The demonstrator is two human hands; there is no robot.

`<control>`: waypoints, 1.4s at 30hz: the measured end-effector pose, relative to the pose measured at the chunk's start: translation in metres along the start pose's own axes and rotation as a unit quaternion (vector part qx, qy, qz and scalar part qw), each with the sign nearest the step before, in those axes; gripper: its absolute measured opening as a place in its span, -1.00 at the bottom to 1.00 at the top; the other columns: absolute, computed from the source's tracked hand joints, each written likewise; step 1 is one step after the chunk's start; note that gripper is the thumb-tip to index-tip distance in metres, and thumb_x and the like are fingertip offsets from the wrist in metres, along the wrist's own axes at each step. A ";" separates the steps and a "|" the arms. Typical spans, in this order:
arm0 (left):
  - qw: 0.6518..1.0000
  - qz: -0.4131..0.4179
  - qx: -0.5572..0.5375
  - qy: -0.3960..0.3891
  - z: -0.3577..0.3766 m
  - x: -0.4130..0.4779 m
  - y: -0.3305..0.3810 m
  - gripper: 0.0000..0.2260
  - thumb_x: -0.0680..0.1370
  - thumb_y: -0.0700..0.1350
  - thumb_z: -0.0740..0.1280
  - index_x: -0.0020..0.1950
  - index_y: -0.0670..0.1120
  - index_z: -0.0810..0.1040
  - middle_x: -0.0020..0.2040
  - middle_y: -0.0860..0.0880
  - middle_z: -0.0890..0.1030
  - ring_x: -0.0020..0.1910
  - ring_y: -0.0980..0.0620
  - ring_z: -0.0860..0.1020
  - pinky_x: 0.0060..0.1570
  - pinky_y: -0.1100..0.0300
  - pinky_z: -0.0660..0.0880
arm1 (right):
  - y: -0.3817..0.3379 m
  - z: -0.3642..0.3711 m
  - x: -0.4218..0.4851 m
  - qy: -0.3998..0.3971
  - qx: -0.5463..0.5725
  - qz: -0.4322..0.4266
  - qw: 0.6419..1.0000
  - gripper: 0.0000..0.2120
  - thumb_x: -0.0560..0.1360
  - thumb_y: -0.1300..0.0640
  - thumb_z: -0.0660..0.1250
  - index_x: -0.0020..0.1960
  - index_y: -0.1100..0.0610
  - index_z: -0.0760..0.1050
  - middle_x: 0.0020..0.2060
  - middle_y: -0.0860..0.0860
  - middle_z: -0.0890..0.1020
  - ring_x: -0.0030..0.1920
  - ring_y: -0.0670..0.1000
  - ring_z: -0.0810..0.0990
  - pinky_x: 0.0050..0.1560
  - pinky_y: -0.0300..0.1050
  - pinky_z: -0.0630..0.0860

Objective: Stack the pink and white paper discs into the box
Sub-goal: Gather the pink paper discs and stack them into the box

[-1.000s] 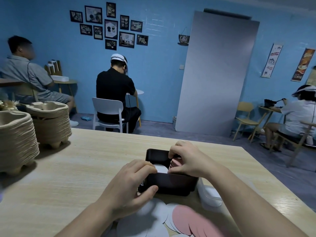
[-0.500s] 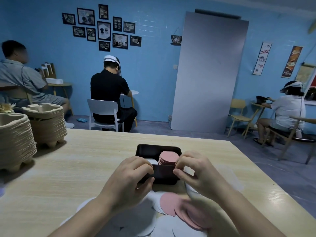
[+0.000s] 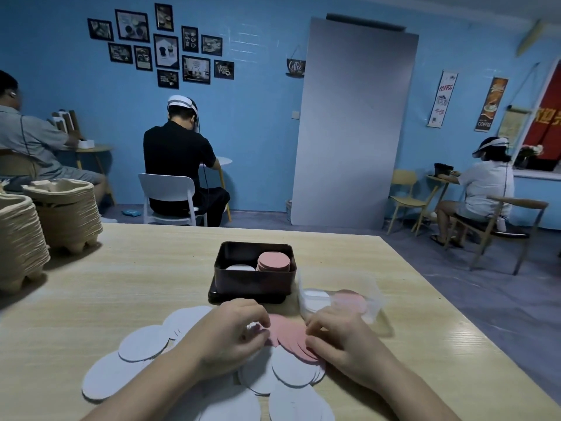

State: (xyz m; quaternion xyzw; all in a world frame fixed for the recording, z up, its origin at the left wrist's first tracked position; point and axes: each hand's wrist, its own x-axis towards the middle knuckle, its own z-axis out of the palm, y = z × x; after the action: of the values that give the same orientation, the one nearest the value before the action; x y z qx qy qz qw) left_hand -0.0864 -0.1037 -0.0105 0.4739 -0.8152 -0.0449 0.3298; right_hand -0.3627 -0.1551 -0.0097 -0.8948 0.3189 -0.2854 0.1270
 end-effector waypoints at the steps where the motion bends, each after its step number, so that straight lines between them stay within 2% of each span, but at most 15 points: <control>1: 1.000 0.000 0.003 -0.003 0.003 -0.002 0.000 -0.89 0.56 0.08 0.32 -0.05 0.09 0.58 -0.11 0.18 0.56 -0.05 0.22 0.50 -0.10 0.24 0.49 | 0.001 -0.001 -0.002 -0.005 0.005 0.007 1.000 -0.89 0.53 -0.09 0.40 -0.08 -0.07 0.56 -0.06 -0.20 0.62 0.02 -0.13 0.57 0.08 -0.08 0.53; 4: 1.000 0.005 0.013 -0.011 0.009 -0.006 -0.002 -0.93 0.57 0.06 0.33 -0.01 0.10 0.55 -0.09 0.23 0.50 -0.01 0.27 0.45 -0.05 0.33 0.44 | 0.005 -0.006 -0.007 -0.023 0.023 0.028 0.999 -0.83 0.51 -0.15 0.43 -0.05 -0.08 0.58 0.03 -0.22 0.61 0.15 -0.12 0.57 0.17 -0.15 0.50; 6: 1.000 0.002 0.010 -0.013 0.010 -0.007 -0.002 -0.93 0.57 0.06 0.34 0.01 0.11 0.56 -0.05 0.24 0.51 0.02 0.27 0.46 -0.01 0.31 0.45 | 0.007 -0.009 -0.011 -0.039 0.024 0.032 0.998 -0.78 0.48 -0.19 0.46 -0.01 -0.07 0.59 0.04 -0.22 0.60 0.17 -0.11 0.56 0.18 -0.17 0.49; 12: 1.000 -0.011 -0.003 -0.025 0.009 -0.009 -0.001 -0.90 0.54 0.08 0.32 0.00 0.13 0.58 0.00 0.23 0.54 0.09 0.22 0.50 0.06 0.23 0.50 | 0.008 -0.011 -0.016 -0.048 0.042 0.068 0.996 -0.74 0.38 -0.10 0.54 0.02 -0.11 0.59 0.10 -0.33 0.59 0.24 -0.15 0.55 0.24 -0.13 0.50; 15: 1.000 -0.013 -0.008 -0.024 0.009 -0.009 -0.002 -0.92 0.54 0.07 0.33 0.00 0.13 0.58 0.00 0.24 0.54 0.09 0.22 0.50 0.06 0.23 0.50 | 0.008 -0.010 -0.017 -0.042 0.064 0.077 0.994 -0.72 0.36 -0.08 0.58 0.01 -0.09 0.60 0.10 -0.28 0.62 0.21 -0.12 0.58 0.21 -0.08 0.54; 21: 1.000 -0.006 0.012 -0.019 0.009 -0.007 0.002 -0.91 0.56 0.09 0.33 0.01 0.12 0.55 -0.05 0.24 0.50 0.02 0.24 0.47 0.00 0.24 0.49 | 0.005 -0.013 -0.020 -0.001 0.093 0.089 0.992 -0.66 0.33 -0.09 0.63 0.03 -0.12 0.59 0.01 -0.14 0.66 0.01 -0.02 0.63 0.05 0.08 0.58; 23: 0.999 0.001 0.024 -0.024 0.008 -0.003 0.005 -0.91 0.57 0.09 0.32 0.00 0.11 0.54 -0.07 0.23 0.51 0.00 0.23 0.46 -0.02 0.22 0.49 | 0.005 -0.014 -0.021 0.018 0.108 0.084 0.990 -0.66 0.33 -0.06 0.63 0.03 -0.12 0.58 0.01 -0.13 0.66 0.01 0.01 0.64 0.04 0.11 0.60; 25: 0.999 0.000 0.017 -0.031 0.008 0.002 0.012 -0.86 0.56 0.12 0.31 0.04 0.10 0.55 -0.05 0.22 0.52 0.02 0.23 0.45 0.02 0.22 0.48 | 0.006 -0.016 -0.023 0.035 0.117 0.081 0.989 -0.66 0.34 -0.05 0.63 0.03 -0.11 0.57 0.02 -0.14 0.65 0.05 0.01 0.65 0.06 0.11 0.62; 28: 0.997 -0.023 -0.009 -0.067 0.013 0.013 0.025 -0.68 0.52 0.23 0.33 0.21 0.14 0.51 0.03 0.23 0.52 0.10 0.26 0.44 0.13 0.25 0.45 | 0.008 -0.018 -0.025 0.050 0.103 0.081 0.990 -0.66 0.35 -0.06 0.61 0.03 -0.09 0.56 0.01 -0.15 0.62 0.07 0.00 0.63 0.05 0.06 0.63; 32: 0.993 -0.036 0.000 -0.110 0.027 0.026 0.035 -0.47 0.42 0.37 0.38 0.32 0.21 0.41 0.12 0.22 0.51 0.13 0.25 0.42 0.17 0.22 0.45 | 0.010 -0.018 -0.025 0.058 0.076 0.075 0.993 -0.66 0.36 -0.11 0.59 0.03 -0.08 0.54 -0.03 -0.13 0.61 0.00 0.00 0.62 -0.01 0.08 0.61; 36: 0.995 -0.057 -0.021 -0.085 0.037 0.029 0.038 -0.40 0.37 0.40 0.41 0.33 0.22 0.41 0.14 0.26 0.55 0.15 0.24 0.45 0.18 0.20 0.47 | 0.011 -0.018 -0.025 0.051 0.066 0.074 0.994 -0.66 0.36 -0.13 0.59 0.02 -0.08 0.55 -0.03 -0.16 0.61 -0.02 -0.02 0.61 -0.04 0.03 0.60; 42: 0.993 -0.071 -0.063 -0.069 0.019 0.020 0.029 -0.39 0.33 0.32 0.43 0.34 0.24 0.43 0.18 0.28 0.52 0.24 0.30 0.44 0.22 0.30 0.43 | 0.010 -0.018 -0.024 0.038 0.068 0.086 0.993 -0.66 0.37 -0.17 0.57 0.02 -0.09 0.54 -0.01 -0.18 0.58 0.00 -0.04 0.59 -0.02 -0.04 0.59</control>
State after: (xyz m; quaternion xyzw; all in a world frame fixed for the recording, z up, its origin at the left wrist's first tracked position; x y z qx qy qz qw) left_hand -0.1257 -0.1088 -0.0042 0.5051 -0.7957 -0.1519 0.2978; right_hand -0.3942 -0.1482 -0.0096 -0.8421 0.3791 -0.3278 0.1992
